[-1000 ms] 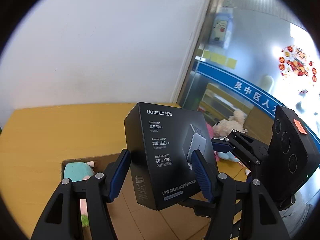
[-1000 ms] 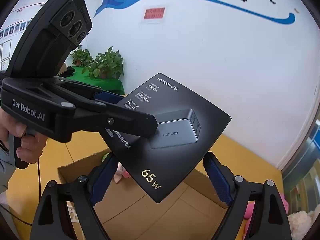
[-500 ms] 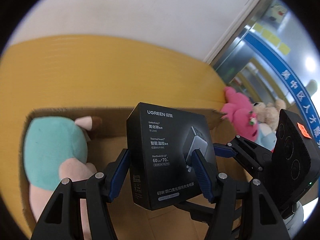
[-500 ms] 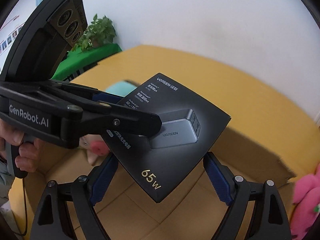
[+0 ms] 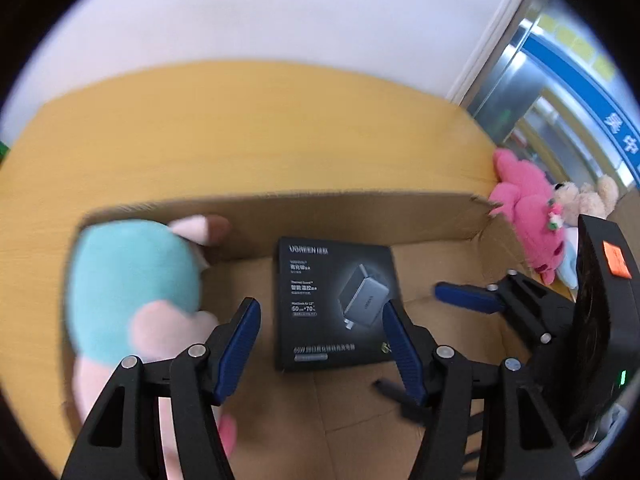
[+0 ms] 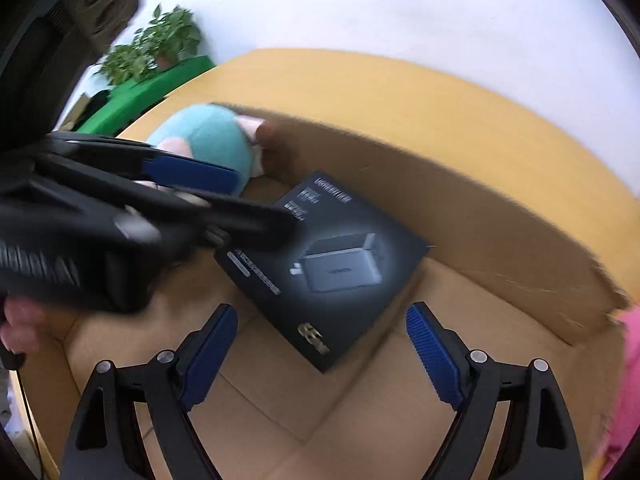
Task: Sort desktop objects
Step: 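Carry the charger box into the cardboard box and release it, then move the right gripper back toward the white phone stand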
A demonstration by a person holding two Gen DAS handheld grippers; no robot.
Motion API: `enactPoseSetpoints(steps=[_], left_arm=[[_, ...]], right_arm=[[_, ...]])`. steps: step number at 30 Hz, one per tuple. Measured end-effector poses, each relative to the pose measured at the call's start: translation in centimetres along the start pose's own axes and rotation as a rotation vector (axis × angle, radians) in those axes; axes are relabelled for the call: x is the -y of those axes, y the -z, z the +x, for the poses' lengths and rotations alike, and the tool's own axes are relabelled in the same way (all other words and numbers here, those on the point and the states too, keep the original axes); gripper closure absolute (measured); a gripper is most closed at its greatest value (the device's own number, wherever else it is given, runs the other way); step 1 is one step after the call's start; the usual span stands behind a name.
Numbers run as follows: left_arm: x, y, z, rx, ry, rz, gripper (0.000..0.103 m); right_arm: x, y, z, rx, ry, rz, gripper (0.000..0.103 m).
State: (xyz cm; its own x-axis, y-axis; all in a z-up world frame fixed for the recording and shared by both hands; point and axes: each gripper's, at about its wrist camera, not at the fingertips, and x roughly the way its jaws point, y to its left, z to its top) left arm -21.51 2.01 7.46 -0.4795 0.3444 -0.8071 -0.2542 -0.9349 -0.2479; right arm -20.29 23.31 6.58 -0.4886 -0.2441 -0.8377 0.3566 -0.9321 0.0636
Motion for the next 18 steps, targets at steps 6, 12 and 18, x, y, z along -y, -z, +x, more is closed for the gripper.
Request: enactPoseSetpoints(steps=[6, 12, 18], left_arm=[[1.8, 3.5, -9.2, 0.227, -0.003, 0.104, 0.036], [4.9, 7.9, -15.2, 0.408, -0.086, 0.145, 0.024], [5.2, 11.6, -16.8, 0.395, -0.042, 0.120, 0.099]], right_arm=[[-2.7, 4.8, -10.1, 0.159, 0.089, 0.029, 0.004], [-7.4, 9.1, -17.6, 0.291, 0.179, -0.007, 0.003], [-9.9, 12.8, -19.1, 0.292, 0.198, 0.016, 0.080]])
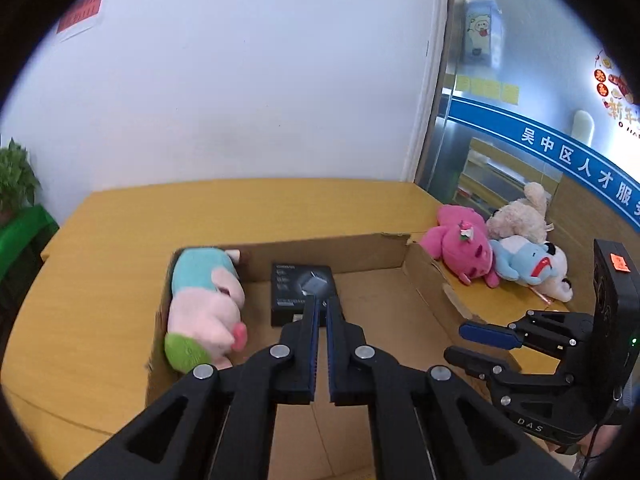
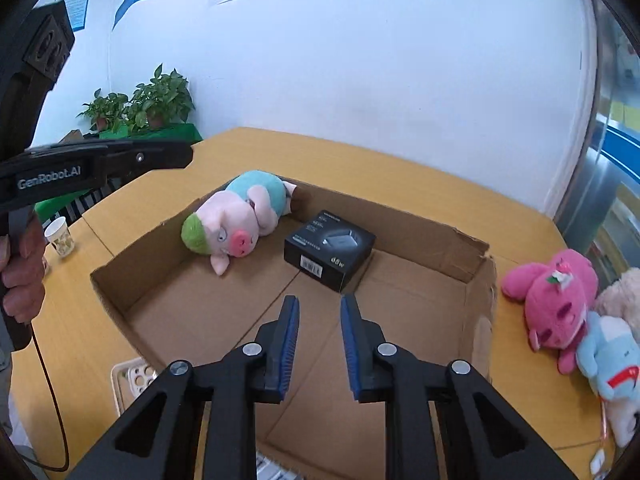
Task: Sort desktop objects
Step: 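Move the right gripper back toward the white phone stand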
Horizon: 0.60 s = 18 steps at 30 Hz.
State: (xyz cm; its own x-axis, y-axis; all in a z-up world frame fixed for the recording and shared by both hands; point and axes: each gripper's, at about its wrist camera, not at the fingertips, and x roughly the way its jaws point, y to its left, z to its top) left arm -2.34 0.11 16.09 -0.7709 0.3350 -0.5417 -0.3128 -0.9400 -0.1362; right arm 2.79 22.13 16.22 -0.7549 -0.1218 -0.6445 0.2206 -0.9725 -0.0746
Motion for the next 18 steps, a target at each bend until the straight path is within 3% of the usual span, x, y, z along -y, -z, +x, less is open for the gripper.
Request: enactPoseSetpoints(steps=[1, 2, 3, 4, 5, 7, 18], left_arm=[[0.3, 0.3, -0.5, 0.010, -0.013, 0.008, 0.095], [0.6, 0.6, -0.8, 0.017, -0.034, 0.013, 0.076], [0.9, 0.9, -1.1, 0.019, -0.046, 0.012, 0.060], [1.0, 1.2, -1.6, 0.027, -0.056, 0.008, 0.026], [1.1, 1.6, -2.3, 0.058, -0.062, 0.001, 0.020], [1.3, 2.3, -3.3, 0.082, -0.069, 0.001, 0.020], [1.8, 4.2, -4.4, 0.049, -0.055, -0.011, 0.020]], right_arm=[[-0.1, 0.3, -0.9, -0.003, 0.005, 0.003, 0.066], [-0.3, 0.6, -1.3, 0.001, 0.013, 0.004, 0.031], [-0.5, 0.8, -1.8, 0.014, 0.029, 0.004, 0.011], [-0.7, 1.1, -3.0, 0.052, 0.045, 0.000, 0.001], [-0.9, 1.2, -3.7, 0.068, 0.047, -0.004, 0.001], [-1.2, 1.3, -4.8, 0.072, 0.031, -0.009, 0.001], [-1.8, 3.7, -6.3, 0.058, 0.032, 0.015, 0.001]])
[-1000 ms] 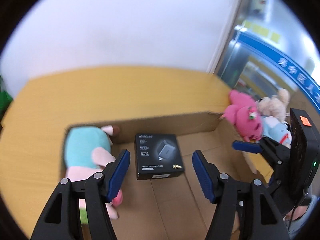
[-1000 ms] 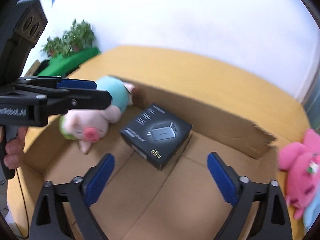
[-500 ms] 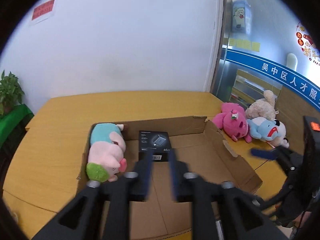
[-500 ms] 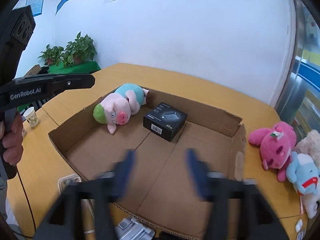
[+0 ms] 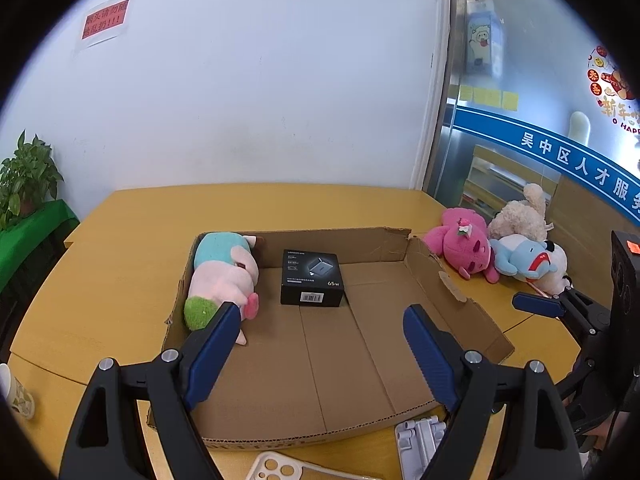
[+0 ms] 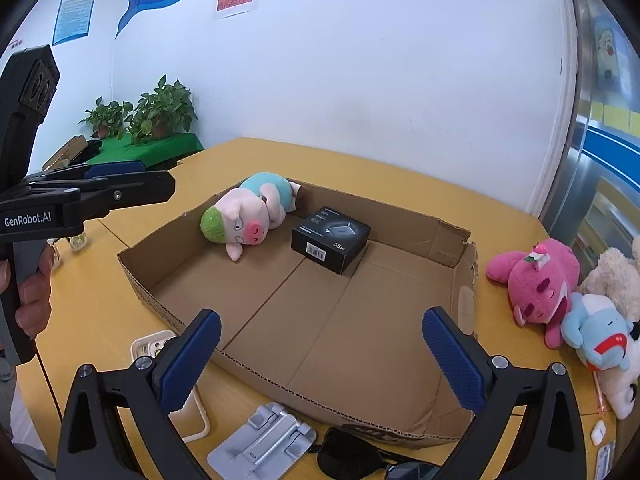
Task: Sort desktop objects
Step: 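Move the right gripper back toward the white phone stand, then grasp the white phone stand with the right gripper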
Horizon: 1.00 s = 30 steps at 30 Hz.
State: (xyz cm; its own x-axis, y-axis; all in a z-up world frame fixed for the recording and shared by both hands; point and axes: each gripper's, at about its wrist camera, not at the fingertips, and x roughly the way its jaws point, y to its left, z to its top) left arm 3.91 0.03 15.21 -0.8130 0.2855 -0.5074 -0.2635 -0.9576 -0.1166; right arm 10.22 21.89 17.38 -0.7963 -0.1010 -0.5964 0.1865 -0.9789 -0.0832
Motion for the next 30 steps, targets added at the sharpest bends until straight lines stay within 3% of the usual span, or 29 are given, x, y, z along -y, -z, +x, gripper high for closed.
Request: enactPoseSetpoints(steps=[6, 11, 17, 21, 24, 30], left_arm=[[0.4, 1.9, 0.2, -0.055, 0.021, 0.009, 0.020], [1.1, 4.9, 1.0, -0.138, 0.064, 0.012, 0.020], [1.9, 8.4, 3.1, -0.261, 0.140, -0.042, 0.020], [2.5, 9.6, 4.5, -0.331, 0.196, -0.058, 0.020], [3.0, 10.3, 5.5, -0.375, 0.212, -0.053, 0.020], [3.3, 11.7, 7.3, -0.448, 0.268, -0.069, 0.020]], right_arm=[[1.1, 2.2, -0.8, -0.022, -0.023, 0.035, 0.001], [2.5, 6.7, -1.4, -0.101, -0.084, 0.144, 0.001], [-1.4, 13.2, 0.7, -0.228, -0.175, 0.218, 0.001], [-4.0, 14.5, 2.5, -0.255, -0.181, 0.204, 0.001], [-5.1, 14.7, 4.1, -0.278, -0.118, 0.174, 0.002], [-4.9, 14.9, 5.9, -0.294, -0.072, 0.187, 0.013]])
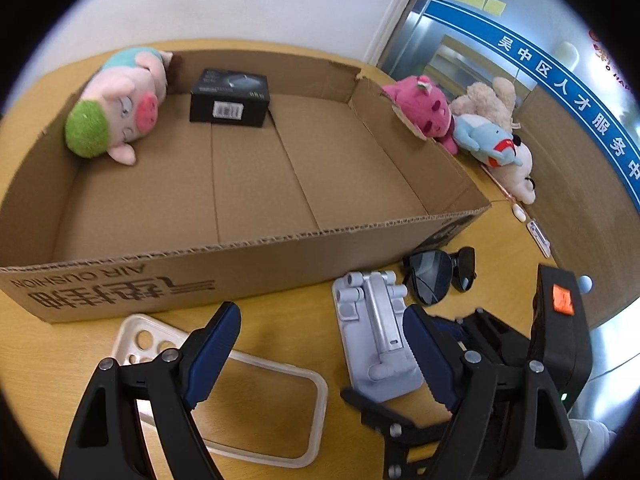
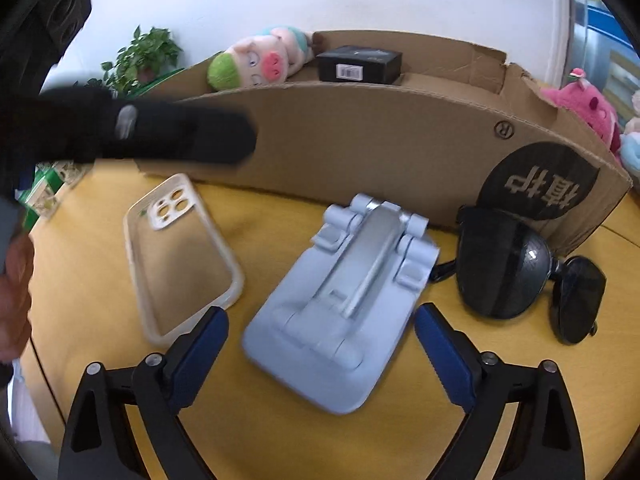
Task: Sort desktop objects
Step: 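Grasp the white phone stand with the right gripper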
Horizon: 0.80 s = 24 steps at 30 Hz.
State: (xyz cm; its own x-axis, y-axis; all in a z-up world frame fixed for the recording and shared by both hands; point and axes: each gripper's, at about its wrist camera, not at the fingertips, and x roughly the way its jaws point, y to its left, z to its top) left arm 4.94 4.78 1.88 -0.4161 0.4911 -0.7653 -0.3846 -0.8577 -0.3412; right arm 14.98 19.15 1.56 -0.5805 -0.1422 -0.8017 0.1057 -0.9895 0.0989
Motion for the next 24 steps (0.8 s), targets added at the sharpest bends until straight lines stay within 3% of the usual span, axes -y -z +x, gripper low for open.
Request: enactPoseSetpoints(steps=[2, 8, 15, 17, 24], left_arm=[[0.0, 0.0, 0.6, -0.018, 0.023, -0.002, 0.020], [1.1, 0.2, 2.2, -0.069, 0.072, 0.009, 0.020], [3.4, 1.4, 5.1, -0.163, 0.142, 0.012, 0.020], [3.8, 1.8, 6.2, -0.201, 0.155, -0.003, 0.027], [4.2, 2.1, 6.3, -0.175, 0.080, 0.008, 0.050]], right_arm=[[0.5, -0.2, 0.0, 0.006, 0.004, 0.008, 0.021], [1.8, 1.0, -1.1, 0.012, -0.031, 0.000, 0.032], [2.6, 3.1, -2.9, 0.020, -0.045, 0.011, 0.036], [2.4, 3.3, -3.1, 0.020, -0.044, 0.010, 0.036], [1.5, 3.3, -2.9, 0.020, -0.030, -0.010, 0.027]])
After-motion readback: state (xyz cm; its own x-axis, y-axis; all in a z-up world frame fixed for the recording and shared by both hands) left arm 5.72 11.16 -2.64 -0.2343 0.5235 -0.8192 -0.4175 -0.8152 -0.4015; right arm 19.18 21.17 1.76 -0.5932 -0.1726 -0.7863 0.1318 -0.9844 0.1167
